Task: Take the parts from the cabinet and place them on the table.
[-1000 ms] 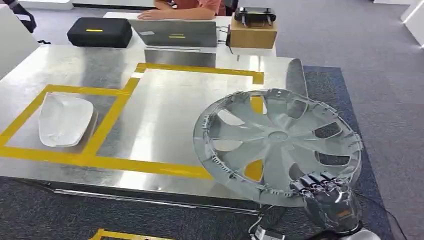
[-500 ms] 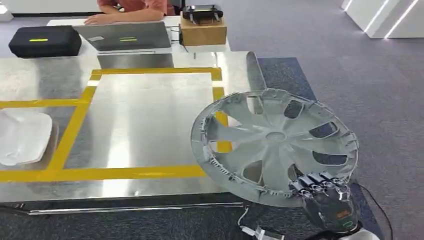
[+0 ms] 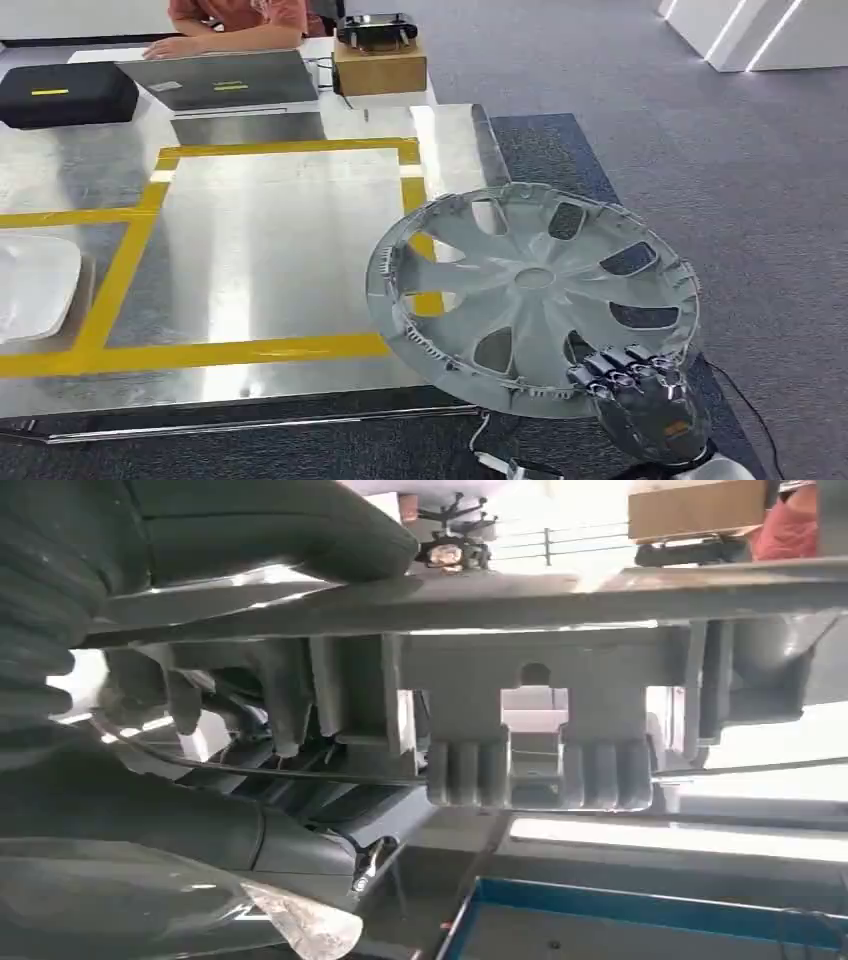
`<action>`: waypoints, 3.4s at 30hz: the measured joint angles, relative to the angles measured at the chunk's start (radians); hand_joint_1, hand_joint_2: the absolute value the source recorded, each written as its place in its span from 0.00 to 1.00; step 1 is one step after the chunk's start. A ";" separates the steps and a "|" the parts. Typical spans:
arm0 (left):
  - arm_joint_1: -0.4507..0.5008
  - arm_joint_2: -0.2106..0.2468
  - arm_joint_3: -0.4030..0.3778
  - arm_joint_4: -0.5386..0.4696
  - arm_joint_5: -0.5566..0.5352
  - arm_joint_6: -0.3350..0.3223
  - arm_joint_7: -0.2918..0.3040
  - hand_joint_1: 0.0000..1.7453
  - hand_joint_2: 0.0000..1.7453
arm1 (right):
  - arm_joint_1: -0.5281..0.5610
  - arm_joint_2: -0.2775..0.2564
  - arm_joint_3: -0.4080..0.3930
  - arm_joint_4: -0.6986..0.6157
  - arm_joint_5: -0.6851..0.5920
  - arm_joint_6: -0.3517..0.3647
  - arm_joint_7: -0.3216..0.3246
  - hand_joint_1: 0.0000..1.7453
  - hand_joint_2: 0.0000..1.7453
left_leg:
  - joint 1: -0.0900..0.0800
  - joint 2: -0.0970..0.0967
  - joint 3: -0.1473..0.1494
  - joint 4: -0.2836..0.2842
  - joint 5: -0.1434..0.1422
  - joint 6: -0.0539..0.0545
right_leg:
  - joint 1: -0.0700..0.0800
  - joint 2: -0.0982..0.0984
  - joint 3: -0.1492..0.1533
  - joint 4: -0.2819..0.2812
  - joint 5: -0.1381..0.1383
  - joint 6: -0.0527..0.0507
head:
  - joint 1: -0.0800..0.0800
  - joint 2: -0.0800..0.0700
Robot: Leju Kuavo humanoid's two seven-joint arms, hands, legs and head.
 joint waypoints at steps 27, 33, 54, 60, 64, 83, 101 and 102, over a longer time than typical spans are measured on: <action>0.001 0.000 0.006 0.000 -0.009 -0.002 0.000 0.00 1.00 | -0.015 0.000 -0.011 0.014 0.000 0.000 -0.035 1.00 1.00 | -0.004 0.000 -0.003 0.007 -0.001 0.000 | -0.004 0.000 0.000 0.000 0.004 0.004 | 0.000 0.000; 0.006 0.004 0.011 0.000 -0.009 -0.001 0.000 0.00 1.00 | -0.029 0.000 -0.011 0.034 0.000 0.000 -0.011 1.00 1.00 | -0.004 0.000 -0.003 0.007 -0.001 0.000 | -0.004 0.000 0.000 0.000 0.004 0.004 | 0.000 0.000; 0.006 0.035 0.042 0.000 -0.016 -0.001 -0.005 0.00 1.00 | -0.156 -0.046 -0.003 0.168 0.000 0.000 0.113 1.00 1.00 | -0.004 0.000 -0.004 0.007 -0.001 0.000 | -0.005 0.000 0.000 0.000 0.005 0.005 | 0.000 0.000; 0.003 0.039 0.042 0.000 -0.024 -0.002 0.008 0.00 1.00 | -0.221 -0.110 0.068 0.243 0.000 0.000 0.244 1.00 1.00 | -0.005 0.000 -0.004 0.007 -0.001 0.000 | -0.005 0.000 0.000 0.000 0.006 0.006 | 0.000 0.000; 0.000 0.040 0.042 0.000 -0.034 -0.003 0.010 0.00 1.00 | -0.285 -0.154 0.139 0.299 0.000 0.000 0.319 1.00 1.00 | -0.005 0.000 -0.004 0.008 -0.001 0.000 | -0.005 0.000 0.000 0.000 0.006 0.006 | 0.000 0.000; -0.018 0.048 0.042 0.000 -0.072 -0.022 0.033 0.00 1.00 | -0.579 -0.262 0.526 0.480 -0.002 0.000 0.545 1.00 1.00 | -0.005 -0.001 -0.003 0.008 0.001 0.002 | -0.005 -0.001 -0.001 0.000 0.008 0.006 | 0.000 0.000; -0.042 0.049 0.042 0.000 -0.146 -0.044 0.055 0.00 1.00 | -0.727 -0.197 0.773 0.545 -0.041 0.000 0.398 1.00 1.00 | -0.005 -0.001 -0.004 0.008 0.001 0.001 | -0.005 -0.001 -0.002 0.001 0.008 0.006 | 0.000 0.000; -0.043 0.049 0.042 0.000 -0.148 -0.044 0.055 0.00 1.00 | -0.735 -0.191 0.779 0.549 -0.053 0.000 0.387 1.00 1.00 | -0.005 -0.001 -0.004 0.008 0.002 0.001 | -0.005 0.000 -0.002 0.001 0.008 0.006 | 0.000 0.000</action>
